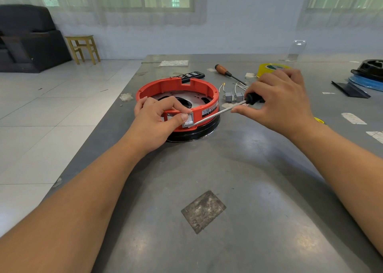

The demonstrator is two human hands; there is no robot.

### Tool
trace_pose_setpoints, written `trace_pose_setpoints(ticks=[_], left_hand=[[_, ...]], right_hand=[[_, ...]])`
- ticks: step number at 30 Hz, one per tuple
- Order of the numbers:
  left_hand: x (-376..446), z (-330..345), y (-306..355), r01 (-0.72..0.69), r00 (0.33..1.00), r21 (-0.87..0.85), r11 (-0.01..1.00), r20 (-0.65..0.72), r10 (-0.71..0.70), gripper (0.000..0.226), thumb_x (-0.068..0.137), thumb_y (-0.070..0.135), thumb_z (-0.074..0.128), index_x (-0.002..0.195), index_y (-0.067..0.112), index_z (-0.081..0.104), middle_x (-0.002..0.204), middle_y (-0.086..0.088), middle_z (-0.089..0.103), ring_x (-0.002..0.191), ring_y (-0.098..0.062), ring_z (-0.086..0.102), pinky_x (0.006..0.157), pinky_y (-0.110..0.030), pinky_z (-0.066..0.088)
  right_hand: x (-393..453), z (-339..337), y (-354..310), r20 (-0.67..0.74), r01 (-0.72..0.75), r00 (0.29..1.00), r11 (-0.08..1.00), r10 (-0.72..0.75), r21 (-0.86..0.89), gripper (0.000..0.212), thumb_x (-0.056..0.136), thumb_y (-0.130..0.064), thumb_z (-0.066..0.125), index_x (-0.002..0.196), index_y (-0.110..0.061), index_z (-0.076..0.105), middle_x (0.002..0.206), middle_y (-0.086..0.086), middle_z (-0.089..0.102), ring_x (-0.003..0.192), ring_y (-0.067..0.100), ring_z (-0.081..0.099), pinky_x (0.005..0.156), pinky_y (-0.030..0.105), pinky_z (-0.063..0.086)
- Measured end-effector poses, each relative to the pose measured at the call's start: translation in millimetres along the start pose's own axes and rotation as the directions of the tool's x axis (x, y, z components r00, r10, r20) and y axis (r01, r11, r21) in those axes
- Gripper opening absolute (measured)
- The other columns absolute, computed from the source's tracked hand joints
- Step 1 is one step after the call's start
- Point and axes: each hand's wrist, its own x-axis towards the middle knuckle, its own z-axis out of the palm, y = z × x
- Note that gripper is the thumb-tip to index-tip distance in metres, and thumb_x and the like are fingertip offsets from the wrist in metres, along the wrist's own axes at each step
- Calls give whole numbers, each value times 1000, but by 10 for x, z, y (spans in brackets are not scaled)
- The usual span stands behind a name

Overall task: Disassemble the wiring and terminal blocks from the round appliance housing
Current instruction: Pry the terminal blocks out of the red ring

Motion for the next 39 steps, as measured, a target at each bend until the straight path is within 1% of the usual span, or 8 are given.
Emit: trace_pose_setpoints(ticks=[7,11,13,20,26,30,35,39], left_hand=[[-15,14,-33,-31,999,7,1000,-19,31,21,99,36,68,102,56,62,118,16,59,124,-9,31,124,-55,18],[-25,30,-60,-97,994,20,995,-45,97,32,99,33,69,97,63,57,103,33,52,103,20,31,123,-57,17],[-29,42,-74,-116,991,22,993,-59,117,33,99,33,69,98,63,57,102,35,53,108,30,28,123,-57,17],[-23,64,-103,-150,984,21,988,-93,152,32,99,34,70,100,64,58,100,32,57,111,17,38,123,-55,14],[-21,76,-127,-165,979,24,986,-117,166,31,98,34,71,99,63,60,98,31,58,109,23,35,121,-58,18],[-9,79,-138,-166,979,13,986,-118,166,30,98,36,71,99,64,60,99,31,59,109,16,40,123,-54,14],[5,90,-163,-157,980,9,988,-121,157,28,97,37,71,100,63,61,103,31,60,114,-3,44,125,-53,12],[17,100,-184,-166,978,-1,986,-129,164,29,96,36,73,100,63,62,103,31,61,115,-5,46,124,-53,13]], right_hand=[[-66,76,37,118,12,993,1000,-12,-3,66,86,-84,39,80,-25,66,77,-4,61,81,24,57,86,42,40],[-157,106,93,188,20,982,1000,-20,5,61,88,-83,31,77,-28,55,74,-6,58,76,21,53,81,40,42],[-193,117,108,228,18,973,1000,-21,15,59,90,-81,27,80,-29,52,75,-7,54,77,20,51,81,39,41],[-252,127,83,242,11,970,1000,-5,-24,54,92,-77,28,79,-29,49,77,-8,49,78,20,52,84,41,44],[-352,87,208,235,-62,970,998,66,-24,53,92,-76,31,77,-29,49,75,-8,51,77,18,48,84,39,38],[-406,66,168,319,14,947,997,-38,79,60,90,-82,24,82,-32,55,79,-11,53,79,15,51,83,35,36],[-352,87,-135,396,67,906,973,-153,222,50,87,-83,36,88,-36,54,82,-19,52,80,6,49,86,34,39],[-307,96,-351,395,81,897,953,-197,291,54,86,-84,37,90,-33,51,82,-17,57,77,9,53,83,32,40]])
